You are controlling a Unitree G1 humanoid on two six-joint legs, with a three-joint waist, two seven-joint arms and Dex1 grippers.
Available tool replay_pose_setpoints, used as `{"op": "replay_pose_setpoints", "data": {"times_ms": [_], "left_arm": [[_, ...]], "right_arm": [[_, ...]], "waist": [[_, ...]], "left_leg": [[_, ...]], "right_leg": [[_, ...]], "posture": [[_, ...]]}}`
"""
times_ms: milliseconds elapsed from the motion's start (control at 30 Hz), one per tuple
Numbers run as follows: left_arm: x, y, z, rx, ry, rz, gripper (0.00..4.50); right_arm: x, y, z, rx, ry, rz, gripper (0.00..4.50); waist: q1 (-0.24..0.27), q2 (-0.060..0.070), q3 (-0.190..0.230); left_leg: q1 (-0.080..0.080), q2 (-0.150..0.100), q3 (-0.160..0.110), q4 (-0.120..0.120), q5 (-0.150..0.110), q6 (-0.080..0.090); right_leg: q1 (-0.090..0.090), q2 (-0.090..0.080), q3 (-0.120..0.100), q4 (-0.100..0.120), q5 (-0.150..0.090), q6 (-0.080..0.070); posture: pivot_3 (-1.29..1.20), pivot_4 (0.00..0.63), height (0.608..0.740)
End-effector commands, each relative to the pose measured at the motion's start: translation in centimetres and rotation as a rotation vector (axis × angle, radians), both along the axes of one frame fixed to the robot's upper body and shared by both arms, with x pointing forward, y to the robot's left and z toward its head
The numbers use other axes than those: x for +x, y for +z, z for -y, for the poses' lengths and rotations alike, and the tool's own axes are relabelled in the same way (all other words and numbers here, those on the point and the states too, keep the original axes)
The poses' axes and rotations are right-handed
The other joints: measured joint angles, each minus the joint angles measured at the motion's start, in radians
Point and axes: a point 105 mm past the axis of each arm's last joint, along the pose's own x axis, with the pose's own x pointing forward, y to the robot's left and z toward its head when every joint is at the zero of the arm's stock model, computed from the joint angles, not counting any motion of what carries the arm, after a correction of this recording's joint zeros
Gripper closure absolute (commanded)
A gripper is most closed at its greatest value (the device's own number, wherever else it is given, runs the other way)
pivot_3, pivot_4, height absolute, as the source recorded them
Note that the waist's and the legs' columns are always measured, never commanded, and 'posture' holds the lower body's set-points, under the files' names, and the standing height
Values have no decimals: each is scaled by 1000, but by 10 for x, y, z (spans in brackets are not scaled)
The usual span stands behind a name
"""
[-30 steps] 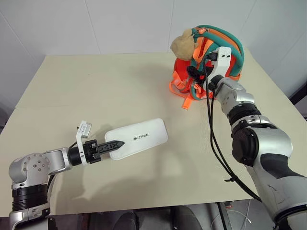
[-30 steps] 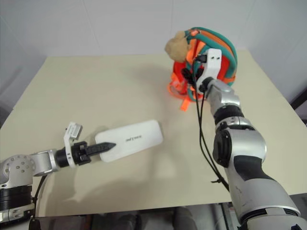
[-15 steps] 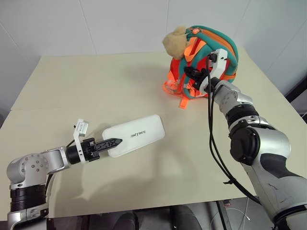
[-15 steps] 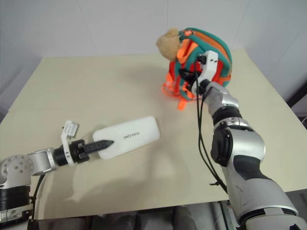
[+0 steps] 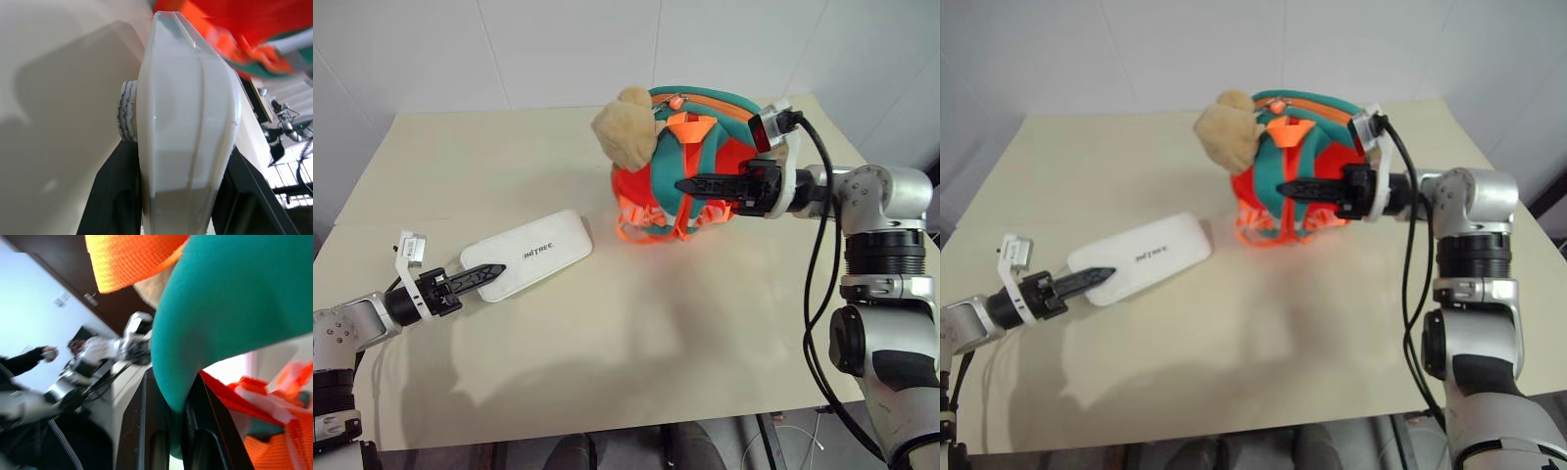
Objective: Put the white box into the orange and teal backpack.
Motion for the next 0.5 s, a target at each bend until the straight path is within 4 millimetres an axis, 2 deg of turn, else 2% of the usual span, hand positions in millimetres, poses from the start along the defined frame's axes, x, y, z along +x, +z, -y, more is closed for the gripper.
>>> {"op": "replay_pose_setpoints", "data": {"times_ms": [33, 133, 267, 500], "left_arm": [[-1, 1, -12, 26, 35, 38, 3198], [-2, -4, -10, 18, 27, 51, 3198], [-1, -8, -9, 15, 25, 58, 3198], [-1, -13, -10, 12, 22, 70, 3198]], "right_arm": [[-45, 17, 12, -24, 84, 28, 4059], [-72, 18, 19, -46, 137, -18, 4059], [-97, 14, 23, -73, 224, -57, 4059], [-114, 17, 22, -57, 271, -108, 4059]], "waist": [[14, 0, 0], [18, 0, 0], [18, 0, 0], [17, -1, 0]], "left_leg": [[1, 1, 2, 1, -1, 2], [0, 1, 3, 2, -3, 2], [1, 1, 3, 2, -4, 3], [2, 2, 5, 4, -4, 4]], "right_leg": [[0, 0, -1, 0, 0, 0], [0, -1, -1, -1, 0, 0], [0, -1, -1, -1, 0, 0], [1, -1, -1, 0, 0, 0]], "posture": [[0, 150, 740], [0, 150, 740], [0, 150, 740], [0, 150, 740]]}}
